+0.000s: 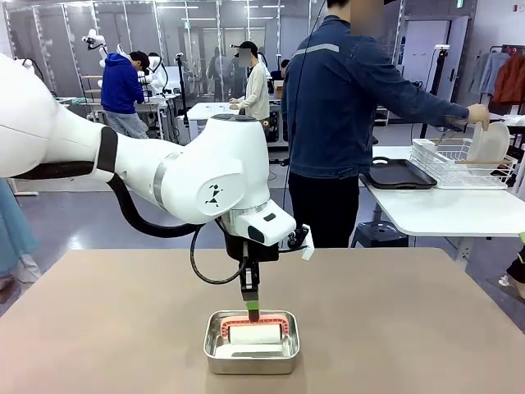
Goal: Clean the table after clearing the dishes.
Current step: Place the Lint Roller back on top of the Airtight Container.
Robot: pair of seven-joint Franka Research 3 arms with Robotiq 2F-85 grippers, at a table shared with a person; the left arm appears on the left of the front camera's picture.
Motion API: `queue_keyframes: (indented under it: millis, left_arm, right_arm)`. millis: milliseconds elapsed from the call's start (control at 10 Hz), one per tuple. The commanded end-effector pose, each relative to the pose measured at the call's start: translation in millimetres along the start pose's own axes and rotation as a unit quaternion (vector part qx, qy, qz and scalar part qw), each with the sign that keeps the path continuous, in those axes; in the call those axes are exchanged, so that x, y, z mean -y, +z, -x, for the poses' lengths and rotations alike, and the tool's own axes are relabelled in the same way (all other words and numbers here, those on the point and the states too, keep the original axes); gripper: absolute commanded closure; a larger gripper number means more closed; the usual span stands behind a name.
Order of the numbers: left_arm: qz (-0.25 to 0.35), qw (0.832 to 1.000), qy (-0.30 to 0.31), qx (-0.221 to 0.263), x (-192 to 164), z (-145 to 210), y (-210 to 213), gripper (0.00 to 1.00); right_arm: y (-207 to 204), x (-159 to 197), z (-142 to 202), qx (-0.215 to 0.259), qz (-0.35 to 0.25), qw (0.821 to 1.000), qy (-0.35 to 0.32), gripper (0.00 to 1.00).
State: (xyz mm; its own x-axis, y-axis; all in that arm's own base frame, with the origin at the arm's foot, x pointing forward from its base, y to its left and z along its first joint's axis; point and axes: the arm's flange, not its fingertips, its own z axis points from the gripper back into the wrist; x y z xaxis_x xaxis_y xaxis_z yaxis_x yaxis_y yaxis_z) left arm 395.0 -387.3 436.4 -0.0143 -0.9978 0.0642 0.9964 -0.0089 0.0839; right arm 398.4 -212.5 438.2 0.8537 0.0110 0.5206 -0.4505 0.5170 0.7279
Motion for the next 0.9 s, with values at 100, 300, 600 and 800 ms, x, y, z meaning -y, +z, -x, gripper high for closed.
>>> queue_keyframes:
  millis: [100,300,600,800]
  left_arm:
    - [0.031,0.999,-0.035,-0.015,-33.2,-0.1,7.4,0.79]
    - [0.064,0.997,-0.05,-0.005,-54.4,2.8,6.5,0.79]
    - [0.104,0.993,-0.054,-0.016,-80.2,6.3,-3.8,0.79]
    - [0.113,0.992,-0.05,-0.012,-90.6,6.4,-17.8,0.79]
  right_arm:
    - [0.3,-5.4,0.9,-0.002,0.007,1.0,-0.011,0.0]
    - [0.3,-5.4,0.9,-0.002,0.007,1.0,-0.011,0.0]
    - [0.3,-5.4,0.9,-0.002,0.007,1.0,-0.011,0.0]
    - [0.3,-5.4,0.9,-0.002,0.007,1.0,-0.011,0.0]
